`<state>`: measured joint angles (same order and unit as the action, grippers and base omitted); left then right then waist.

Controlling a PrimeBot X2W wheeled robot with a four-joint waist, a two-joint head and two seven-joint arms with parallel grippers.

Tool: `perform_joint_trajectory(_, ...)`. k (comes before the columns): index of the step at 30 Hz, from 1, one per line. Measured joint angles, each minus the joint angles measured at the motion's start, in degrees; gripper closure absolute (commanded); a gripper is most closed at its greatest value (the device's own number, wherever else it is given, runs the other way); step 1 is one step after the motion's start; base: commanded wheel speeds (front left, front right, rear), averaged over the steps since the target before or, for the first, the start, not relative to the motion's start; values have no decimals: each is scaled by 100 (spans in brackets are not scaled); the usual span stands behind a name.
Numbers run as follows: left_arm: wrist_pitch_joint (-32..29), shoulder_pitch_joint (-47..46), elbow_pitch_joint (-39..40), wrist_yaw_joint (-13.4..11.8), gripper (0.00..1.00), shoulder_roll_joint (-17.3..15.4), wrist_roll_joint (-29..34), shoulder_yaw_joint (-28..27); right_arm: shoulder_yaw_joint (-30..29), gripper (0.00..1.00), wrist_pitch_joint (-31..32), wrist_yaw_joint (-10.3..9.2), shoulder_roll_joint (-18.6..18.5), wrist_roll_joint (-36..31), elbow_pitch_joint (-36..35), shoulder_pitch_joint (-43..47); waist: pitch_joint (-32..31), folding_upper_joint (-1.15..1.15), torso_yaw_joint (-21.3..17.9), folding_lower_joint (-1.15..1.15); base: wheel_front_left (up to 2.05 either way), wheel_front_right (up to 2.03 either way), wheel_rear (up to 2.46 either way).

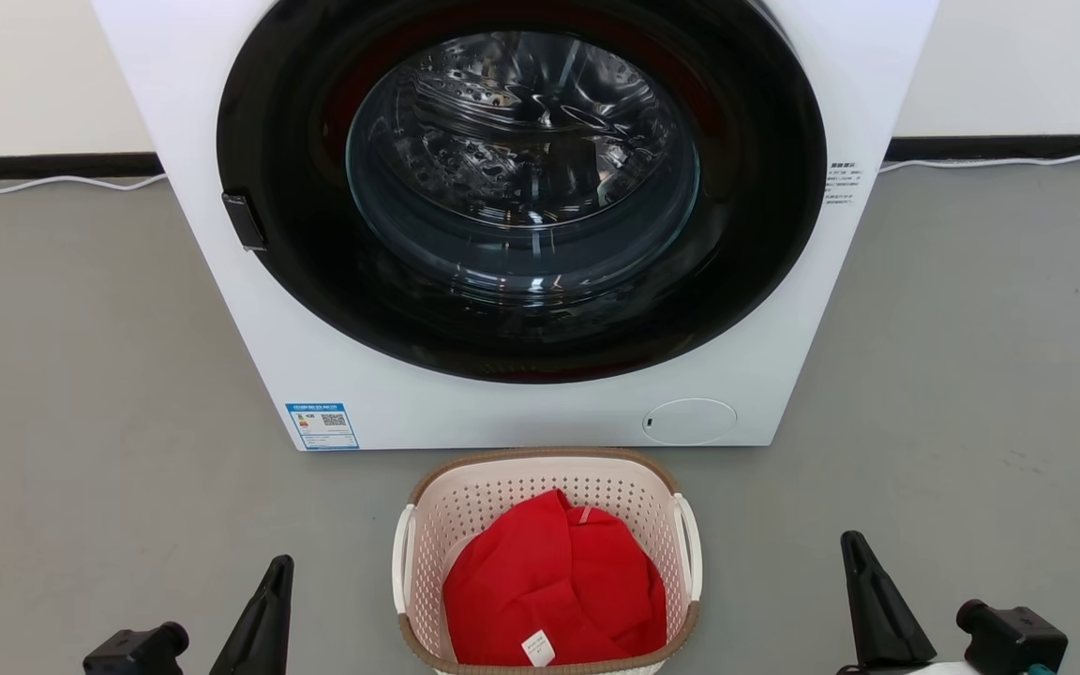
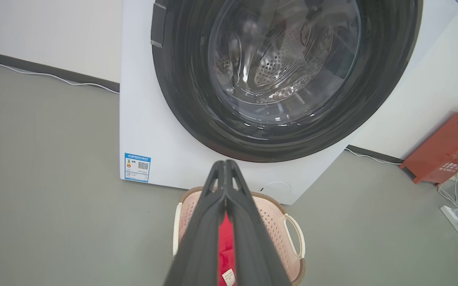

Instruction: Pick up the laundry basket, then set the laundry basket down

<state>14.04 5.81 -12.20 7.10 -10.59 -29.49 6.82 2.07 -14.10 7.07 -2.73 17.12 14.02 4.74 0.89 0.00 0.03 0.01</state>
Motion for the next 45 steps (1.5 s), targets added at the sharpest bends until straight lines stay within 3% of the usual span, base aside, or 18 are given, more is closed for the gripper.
perform_joint_trajectory(45,-705,-197,-108,-3,100,276,-2362,-353,-192,100,636,0,-53,2889,23,-162,-23,0,-1,-1,0,0,0)
